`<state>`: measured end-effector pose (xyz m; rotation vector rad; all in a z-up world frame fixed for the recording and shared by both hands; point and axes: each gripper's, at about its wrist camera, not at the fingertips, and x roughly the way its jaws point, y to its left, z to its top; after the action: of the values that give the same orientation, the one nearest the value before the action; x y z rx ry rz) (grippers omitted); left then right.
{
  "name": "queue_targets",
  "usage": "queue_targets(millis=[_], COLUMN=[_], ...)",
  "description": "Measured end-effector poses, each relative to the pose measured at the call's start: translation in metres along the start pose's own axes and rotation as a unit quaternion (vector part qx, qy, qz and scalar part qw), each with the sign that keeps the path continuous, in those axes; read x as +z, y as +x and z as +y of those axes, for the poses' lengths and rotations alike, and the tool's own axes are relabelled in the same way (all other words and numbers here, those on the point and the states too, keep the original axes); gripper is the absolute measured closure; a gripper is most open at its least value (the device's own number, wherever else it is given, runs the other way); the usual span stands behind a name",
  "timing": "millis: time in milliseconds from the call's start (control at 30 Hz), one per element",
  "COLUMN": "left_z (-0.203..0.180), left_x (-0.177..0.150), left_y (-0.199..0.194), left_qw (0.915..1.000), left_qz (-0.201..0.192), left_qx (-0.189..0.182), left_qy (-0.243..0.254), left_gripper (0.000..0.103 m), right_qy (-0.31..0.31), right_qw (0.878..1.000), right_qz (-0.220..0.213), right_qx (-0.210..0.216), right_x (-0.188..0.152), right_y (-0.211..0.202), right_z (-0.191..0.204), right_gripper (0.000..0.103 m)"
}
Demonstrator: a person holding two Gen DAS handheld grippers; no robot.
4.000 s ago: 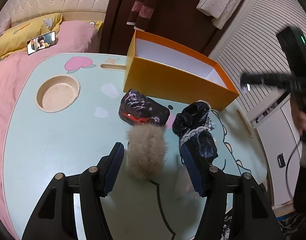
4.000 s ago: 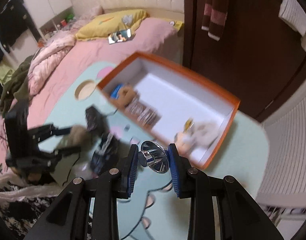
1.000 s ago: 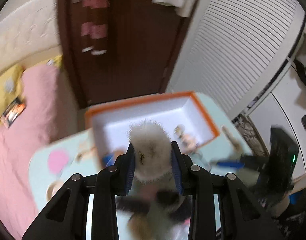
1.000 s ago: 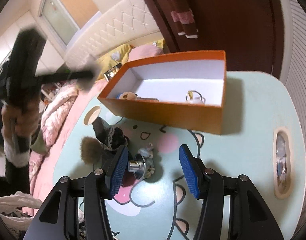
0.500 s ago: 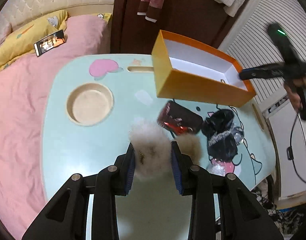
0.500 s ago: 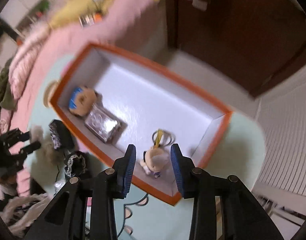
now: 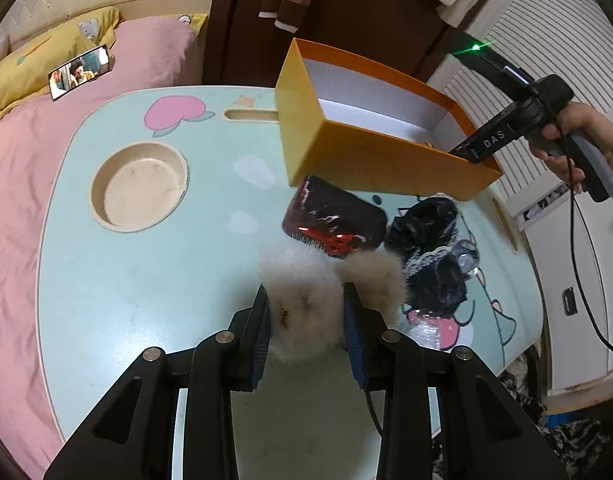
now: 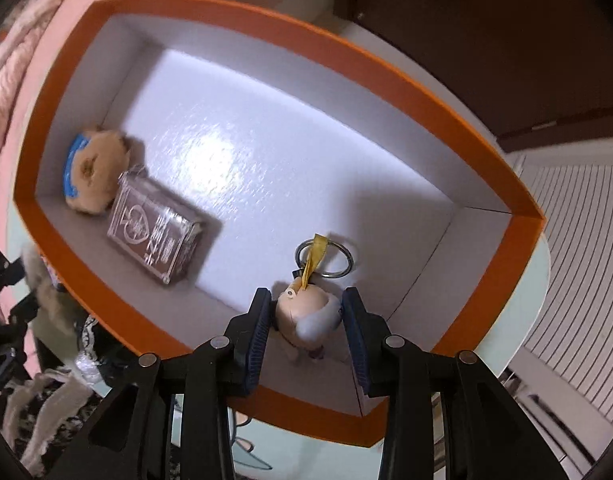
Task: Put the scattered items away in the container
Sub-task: 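Place the second pompom on the table while the right tool grasps the doll keychain, then set the doll keychain on the table with the right tool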
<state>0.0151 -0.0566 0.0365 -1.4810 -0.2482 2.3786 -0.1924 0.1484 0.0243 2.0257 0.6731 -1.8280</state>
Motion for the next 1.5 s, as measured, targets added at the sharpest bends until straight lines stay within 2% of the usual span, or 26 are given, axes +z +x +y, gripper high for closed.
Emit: queue_targets(millis=[167,333,400,500,600,667,800,933,1100,1233,1333,1433,1500], left_z=[0.001,-0.001,-0.002,-0.001,0.002,0.007,0.012,0.009,-0.013,-0.031,-0.043,-0.052,-0.055], left_x=[-0.004,-0.009,-0.008,-0.007,-0.005,-0.002,0.011,0.028,0.051,0.067,0.077,0.087,0.094], left_y=[0.003,0.005,0.005,0.003,-0.002,-0.005,-0.015,-0.025,-0.026,-0.011,0.001,0.006,0.007], left_qw=[1.0,0.9999,0.9999,0.9999,0.9994,0.999,0.9986,0.9985,0.9991,0.9989,0.999,0.9993,0.9993], left_qz=[0.002,0.005,0.006,-0.001,-0.008,-0.01,-0.021,-0.031,-0.035,-0.024,-0.017,-0.017,-0.016], left_qx=[-0.002,-0.001,0.0,-0.001,-0.011,-0.013,-0.007,-0.014,-0.024,-0.041,-0.04,-0.029,-0.023], left_qy=[-0.01,-0.012,-0.011,-0.016,-0.031,-0.043,-0.048,-0.043,-0.005,-0.001,0.007,0.018,0.025], left_gripper=[0.068,0.067,0.054,0.04,0.04,0.04,0.04,0.04,0.04,0.04,0.04,0.04,0.04], right_qy=[0.008,0.018,0.018,0.011,-0.005,-0.02,-0.036,0.0,0.037,0.04,0.03,0.025,0.014], right_qw=[0.999,0.992,0.985,0.97,0.956,0.949,0.939,0.934,0.932,0.929,0.934,0.931,0.928], right_qz=[-0.04,-0.121,-0.16,-0.223,-0.256,-0.263,-0.258,-0.264,-0.299,-0.304,-0.309,-0.323,-0.338], right_qx=[0.015,0.044,0.061,0.1,0.145,0.172,0.223,0.241,0.199,0.207,0.175,0.166,0.158], right_x=[-0.007,-0.023,-0.034,-0.058,-0.084,-0.095,-0.098,-0.109,-0.125,-0.124,-0.122,-0.123,-0.126], right_y=[-0.011,-0.046,-0.066,-0.099,-0.114,-0.105,-0.08,-0.047,-0.035,-0.022,-0.01,0.0,0.002], right_z=[-0.002,-0.005,-0.004,-0.001,0.014,0.023,0.043,0.055,0.045,0.045,0.055,0.062,0.065], right_gripper=[0.069,0.069,0.069,0.069,0.069,0.069,0.069,0.069,0.068,0.068,0.068,0.062,0.053])
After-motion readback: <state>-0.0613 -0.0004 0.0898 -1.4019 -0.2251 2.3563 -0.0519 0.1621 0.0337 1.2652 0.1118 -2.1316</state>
